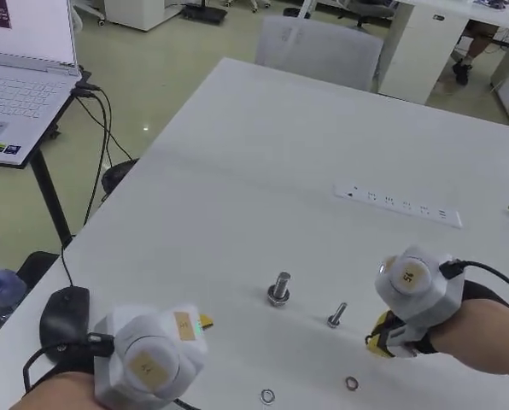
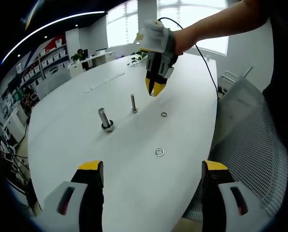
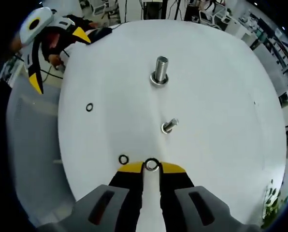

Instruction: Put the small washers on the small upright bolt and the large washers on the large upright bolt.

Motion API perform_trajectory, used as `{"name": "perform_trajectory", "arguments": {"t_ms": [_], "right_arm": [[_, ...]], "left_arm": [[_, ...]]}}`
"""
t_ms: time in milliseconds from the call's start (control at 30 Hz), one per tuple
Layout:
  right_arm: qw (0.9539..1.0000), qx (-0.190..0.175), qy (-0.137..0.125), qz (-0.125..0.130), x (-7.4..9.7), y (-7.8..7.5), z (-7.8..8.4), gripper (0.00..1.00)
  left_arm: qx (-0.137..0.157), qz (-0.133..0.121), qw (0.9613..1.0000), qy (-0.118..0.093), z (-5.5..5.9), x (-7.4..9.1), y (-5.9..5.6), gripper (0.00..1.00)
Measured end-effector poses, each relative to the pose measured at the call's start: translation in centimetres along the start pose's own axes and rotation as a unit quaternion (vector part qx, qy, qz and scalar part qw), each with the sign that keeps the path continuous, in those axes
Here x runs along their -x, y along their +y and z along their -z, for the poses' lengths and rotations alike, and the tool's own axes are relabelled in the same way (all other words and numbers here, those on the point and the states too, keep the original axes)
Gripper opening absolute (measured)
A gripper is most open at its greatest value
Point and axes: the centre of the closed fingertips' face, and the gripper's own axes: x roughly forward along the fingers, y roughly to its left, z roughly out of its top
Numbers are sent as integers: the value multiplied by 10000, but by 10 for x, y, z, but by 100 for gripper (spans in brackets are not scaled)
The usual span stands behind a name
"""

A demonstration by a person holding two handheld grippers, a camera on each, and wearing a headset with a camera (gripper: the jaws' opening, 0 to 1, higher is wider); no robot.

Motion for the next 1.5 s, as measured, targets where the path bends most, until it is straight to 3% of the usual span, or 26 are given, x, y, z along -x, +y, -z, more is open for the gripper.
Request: {"name": "perform_trajectory", "arguments": {"t_ms": [67, 367, 667, 967, 1500], "right_arm": [[10000, -12, -59, 8, 3, -4, -6, 12], [9999, 94, -123, 15, 11, -23, -28, 13], [9996, 219, -168, -20, 10, -28, -46, 13], [9996, 252, -102, -110, 2, -28, -51, 13], [9992, 343, 69, -204, -10, -26, -50, 13]], "left_arm": [[62, 31, 9999, -90, -2, 0, -1, 85], [101, 31, 9999, 6, 2, -4, 1, 89], [195, 50, 9998, -43, 3, -6, 3, 91], [284, 42, 9995, -100, 2, -8, 5, 97], [294, 31, 9995, -65, 5, -11, 9, 99]]}}
